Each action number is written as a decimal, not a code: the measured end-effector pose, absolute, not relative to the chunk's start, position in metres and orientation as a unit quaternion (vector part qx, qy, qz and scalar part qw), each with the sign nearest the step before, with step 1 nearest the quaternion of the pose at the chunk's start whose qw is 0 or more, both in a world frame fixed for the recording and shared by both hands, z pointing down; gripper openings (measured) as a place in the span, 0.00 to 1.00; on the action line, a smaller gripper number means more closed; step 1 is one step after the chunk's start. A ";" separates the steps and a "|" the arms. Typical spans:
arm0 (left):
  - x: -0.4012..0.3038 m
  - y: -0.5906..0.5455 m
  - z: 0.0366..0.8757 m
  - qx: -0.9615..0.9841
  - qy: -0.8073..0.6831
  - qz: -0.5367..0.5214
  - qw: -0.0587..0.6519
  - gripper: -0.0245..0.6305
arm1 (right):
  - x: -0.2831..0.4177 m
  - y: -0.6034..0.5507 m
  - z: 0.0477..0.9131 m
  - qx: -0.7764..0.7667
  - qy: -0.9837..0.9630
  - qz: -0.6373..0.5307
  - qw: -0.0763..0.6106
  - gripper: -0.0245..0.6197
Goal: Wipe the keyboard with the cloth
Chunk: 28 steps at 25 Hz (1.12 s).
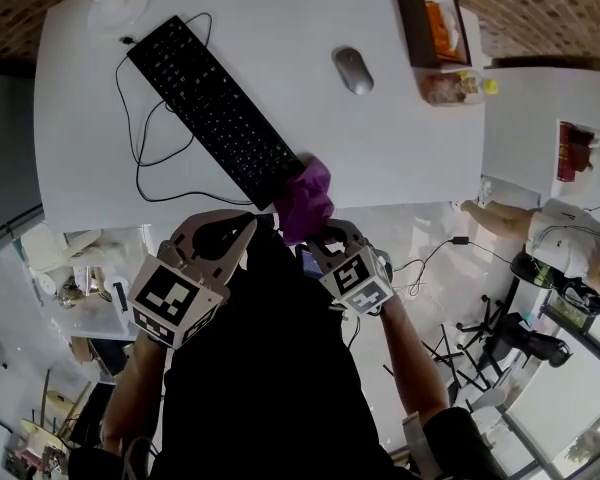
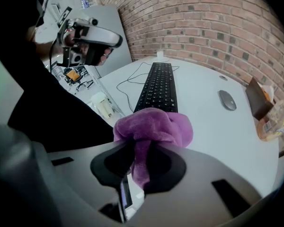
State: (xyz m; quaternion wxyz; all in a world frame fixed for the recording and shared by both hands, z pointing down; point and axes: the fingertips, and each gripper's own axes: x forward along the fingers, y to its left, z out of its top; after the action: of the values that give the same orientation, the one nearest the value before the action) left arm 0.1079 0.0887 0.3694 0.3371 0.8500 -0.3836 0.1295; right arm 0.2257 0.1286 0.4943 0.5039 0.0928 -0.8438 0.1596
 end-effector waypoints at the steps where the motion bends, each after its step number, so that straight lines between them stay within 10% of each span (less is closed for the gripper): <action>1: 0.108 0.088 0.369 0.851 -0.382 0.129 0.337 0.06 | 0.224 0.131 0.488 0.084 -0.845 0.150 0.506 0.15; 28: 0.020 0.102 0.374 0.817 -0.435 0.105 0.362 0.06 | 0.121 0.119 0.507 0.000 -0.844 0.096 0.528 0.15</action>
State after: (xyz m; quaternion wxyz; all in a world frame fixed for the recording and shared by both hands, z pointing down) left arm 0.0205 0.1021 0.3741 0.3621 0.8175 -0.4354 0.1052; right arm 0.1207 0.1190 0.5070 0.5284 -0.0001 -0.8436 0.0957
